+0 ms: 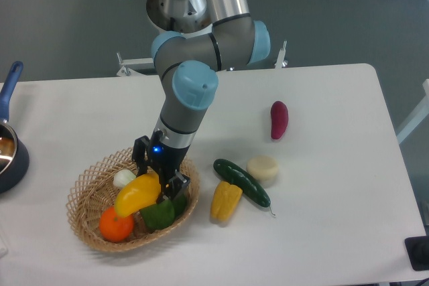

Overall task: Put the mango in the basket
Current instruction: 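Lower the mango into the basket beside the orange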

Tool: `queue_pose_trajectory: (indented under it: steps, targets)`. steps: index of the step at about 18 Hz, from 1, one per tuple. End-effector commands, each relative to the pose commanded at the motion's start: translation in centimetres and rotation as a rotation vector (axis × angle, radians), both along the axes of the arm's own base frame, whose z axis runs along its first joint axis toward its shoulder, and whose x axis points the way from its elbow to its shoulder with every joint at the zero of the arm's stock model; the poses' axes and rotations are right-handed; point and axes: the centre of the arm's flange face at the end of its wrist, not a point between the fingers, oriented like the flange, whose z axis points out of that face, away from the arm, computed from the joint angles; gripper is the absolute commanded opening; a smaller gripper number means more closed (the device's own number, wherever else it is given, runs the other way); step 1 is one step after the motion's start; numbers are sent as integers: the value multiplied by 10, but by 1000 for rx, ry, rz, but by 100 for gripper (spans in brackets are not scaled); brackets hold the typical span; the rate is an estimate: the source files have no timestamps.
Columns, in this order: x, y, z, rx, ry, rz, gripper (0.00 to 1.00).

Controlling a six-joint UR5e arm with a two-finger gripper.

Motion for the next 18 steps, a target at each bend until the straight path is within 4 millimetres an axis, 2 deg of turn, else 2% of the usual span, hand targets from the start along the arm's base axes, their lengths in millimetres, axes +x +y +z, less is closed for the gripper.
queue_pose_trajectory:
  steps: [7,18]
  targets:
    - [-7,16,-12,-7,-8,-4,57]
    - [-8,20,-23,-20,-17,-8,61]
